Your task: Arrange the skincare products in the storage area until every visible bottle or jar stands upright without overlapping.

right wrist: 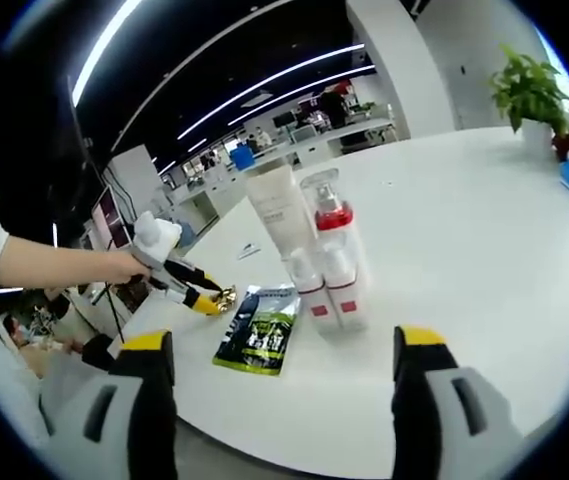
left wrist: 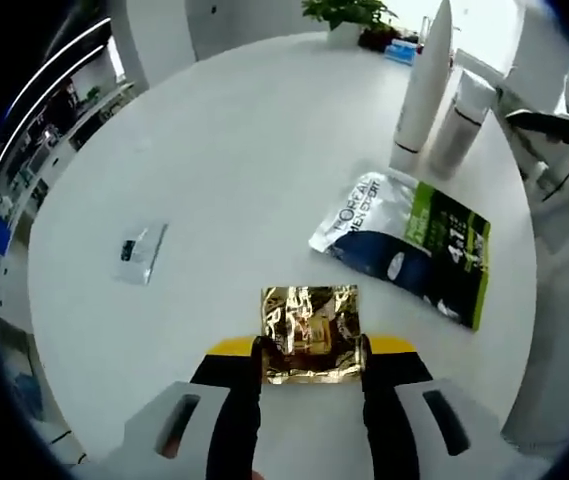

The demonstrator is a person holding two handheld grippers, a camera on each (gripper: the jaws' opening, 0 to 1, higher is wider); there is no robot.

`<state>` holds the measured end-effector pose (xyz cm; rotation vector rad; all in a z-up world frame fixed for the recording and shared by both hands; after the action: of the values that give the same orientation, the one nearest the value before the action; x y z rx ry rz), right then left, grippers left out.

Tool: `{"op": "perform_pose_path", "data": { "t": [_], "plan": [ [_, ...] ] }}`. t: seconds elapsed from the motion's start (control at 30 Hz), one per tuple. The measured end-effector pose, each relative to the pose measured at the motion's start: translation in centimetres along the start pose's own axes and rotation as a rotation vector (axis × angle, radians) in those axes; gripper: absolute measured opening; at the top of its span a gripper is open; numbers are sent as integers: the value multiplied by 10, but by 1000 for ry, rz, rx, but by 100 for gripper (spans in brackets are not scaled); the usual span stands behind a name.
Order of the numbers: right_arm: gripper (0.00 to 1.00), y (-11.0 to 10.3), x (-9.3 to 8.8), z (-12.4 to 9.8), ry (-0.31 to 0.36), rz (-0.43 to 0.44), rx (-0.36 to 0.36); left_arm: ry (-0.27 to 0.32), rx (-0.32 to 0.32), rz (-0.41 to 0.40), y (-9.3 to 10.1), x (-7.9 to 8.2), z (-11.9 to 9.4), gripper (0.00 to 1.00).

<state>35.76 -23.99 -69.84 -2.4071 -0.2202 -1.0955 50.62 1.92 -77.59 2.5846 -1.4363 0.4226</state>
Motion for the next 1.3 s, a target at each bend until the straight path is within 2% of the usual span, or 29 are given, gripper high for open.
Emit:
{"op": "perform_pose_path", "data": {
  "t": [0.23,0.63,0.83,1.0,1.3],
  "plan": [
    [91,0,1,-1,10,-1,-2,-42,-4,134,-5,7,-14,36],
    [91,1,2,-1,17,0,-6,-109,-52,317,2,9,-17,36],
    [91,1,2,-2,18,4,-8,-111,-76,348,4,12,-17,36],
    [91,2,2,-2,17,4,-12,-139,-84,414,5,9,-13,36],
    [90,4,2,-2,17,12,-18,-154,-102,435,4,7,-6,36]
  ]
}}
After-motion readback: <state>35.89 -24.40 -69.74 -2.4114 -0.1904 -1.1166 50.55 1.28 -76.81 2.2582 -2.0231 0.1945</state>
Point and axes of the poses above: the point that each gripper's makers call its tool centre point, and the gripper's own axes: z roughly forward along the fingers, y roughly to its right, x roughly out of its top, the point moved 4 cm from there along -z, roughly backward along the fingers, and after that the axes turned 11 degrees about -y, right-handed, at the moved point
